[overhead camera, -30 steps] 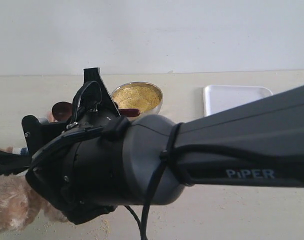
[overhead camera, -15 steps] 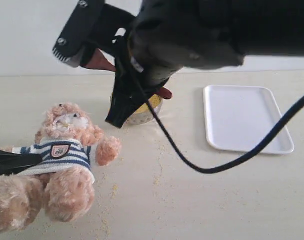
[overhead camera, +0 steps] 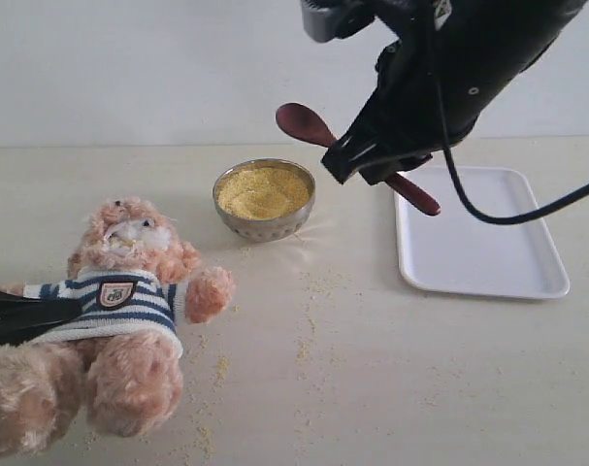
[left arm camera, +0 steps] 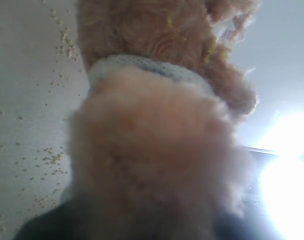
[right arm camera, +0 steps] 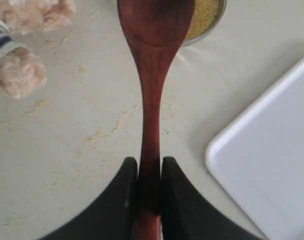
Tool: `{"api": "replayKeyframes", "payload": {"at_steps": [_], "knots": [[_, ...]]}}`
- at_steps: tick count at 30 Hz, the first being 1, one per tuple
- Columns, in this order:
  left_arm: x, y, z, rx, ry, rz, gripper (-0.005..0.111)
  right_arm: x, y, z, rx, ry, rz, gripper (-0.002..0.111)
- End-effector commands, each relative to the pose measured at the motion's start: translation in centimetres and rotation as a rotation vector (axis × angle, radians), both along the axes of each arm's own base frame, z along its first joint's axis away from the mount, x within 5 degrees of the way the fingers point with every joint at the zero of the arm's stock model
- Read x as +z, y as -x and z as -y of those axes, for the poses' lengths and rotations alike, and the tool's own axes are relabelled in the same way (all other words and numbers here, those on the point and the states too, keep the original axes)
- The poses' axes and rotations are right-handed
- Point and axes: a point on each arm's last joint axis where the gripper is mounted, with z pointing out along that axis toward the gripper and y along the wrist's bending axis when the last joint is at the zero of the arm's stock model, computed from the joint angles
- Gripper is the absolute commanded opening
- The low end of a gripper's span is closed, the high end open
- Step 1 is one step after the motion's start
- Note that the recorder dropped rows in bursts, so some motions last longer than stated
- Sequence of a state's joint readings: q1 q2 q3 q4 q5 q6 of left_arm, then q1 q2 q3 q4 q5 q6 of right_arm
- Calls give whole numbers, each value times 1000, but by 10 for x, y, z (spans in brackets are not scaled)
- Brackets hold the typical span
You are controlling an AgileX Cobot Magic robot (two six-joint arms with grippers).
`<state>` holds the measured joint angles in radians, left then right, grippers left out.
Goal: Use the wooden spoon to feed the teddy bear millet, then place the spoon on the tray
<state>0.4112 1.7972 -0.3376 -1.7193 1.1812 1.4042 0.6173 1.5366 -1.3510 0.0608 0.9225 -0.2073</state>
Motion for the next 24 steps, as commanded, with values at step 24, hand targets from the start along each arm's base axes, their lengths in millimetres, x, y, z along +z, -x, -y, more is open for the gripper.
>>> {"api": "replayKeyframes", "payload": {"at_steps": [24], "knots": [[22,-45,-18,-63,-194,360,5,4,-41,71,-185,-183,-40,0]]}}
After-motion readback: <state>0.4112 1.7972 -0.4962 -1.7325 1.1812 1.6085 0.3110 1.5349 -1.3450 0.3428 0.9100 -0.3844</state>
